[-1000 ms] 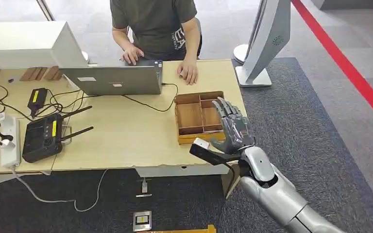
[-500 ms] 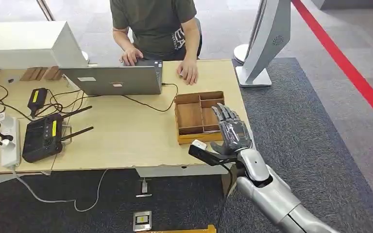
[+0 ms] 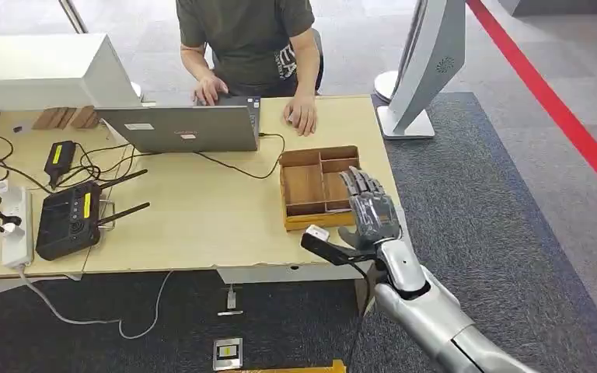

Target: Pass the card to the sensor for recognition and then transmit it.

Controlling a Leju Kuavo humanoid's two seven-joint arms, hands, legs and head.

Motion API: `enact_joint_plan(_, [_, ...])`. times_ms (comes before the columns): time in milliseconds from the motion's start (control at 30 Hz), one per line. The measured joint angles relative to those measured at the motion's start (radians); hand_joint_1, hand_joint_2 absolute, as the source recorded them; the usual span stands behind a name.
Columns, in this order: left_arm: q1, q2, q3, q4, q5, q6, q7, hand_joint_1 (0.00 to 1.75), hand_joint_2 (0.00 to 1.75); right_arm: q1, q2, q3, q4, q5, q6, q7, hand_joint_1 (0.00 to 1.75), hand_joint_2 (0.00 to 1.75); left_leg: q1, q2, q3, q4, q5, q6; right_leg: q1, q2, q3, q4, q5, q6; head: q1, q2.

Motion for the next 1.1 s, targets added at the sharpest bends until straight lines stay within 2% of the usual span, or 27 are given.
enact_joint_plan(333, [0.0,0.0,0.0,0.0,-0.007,0.0,0.0,0.0,0.0,-0.005,0.006,-0.016,0.054,-0.001,-0.013,-0.009,0.0,1.75,0.0,0.0,0.0,0.0,0.0,0.0,0.0,0.0,0.0,0.0,0.0,0.0,0.0,0.0])
enact_joint_plan(700, [0.0,0.0,0.0,0.0,-0.007,-0.003,0.0,0.0,0.0,-0.011,0.022,-0.023,0.112,-0.028,-0.028,-0.052,0.0,1.75,0.0,0.0,0.0,0.0,0.0,0.0,0.0,0.0,0.0,0.0,0.0,0.0,0.0,0.0])
enact_joint_plan(1100, [-0.001,-0.001,0.0,0.0,-0.003,0.0,-0.004,0.0,0.0,-0.04,0.063,-0.02,0.183,-0.045,-0.032,-0.09,0.0,1.75,0.0,0.0,0.0,0.0,0.0,0.0,0.0,0.0,0.0,0.0,0.0,0.0,0.0,0.0])
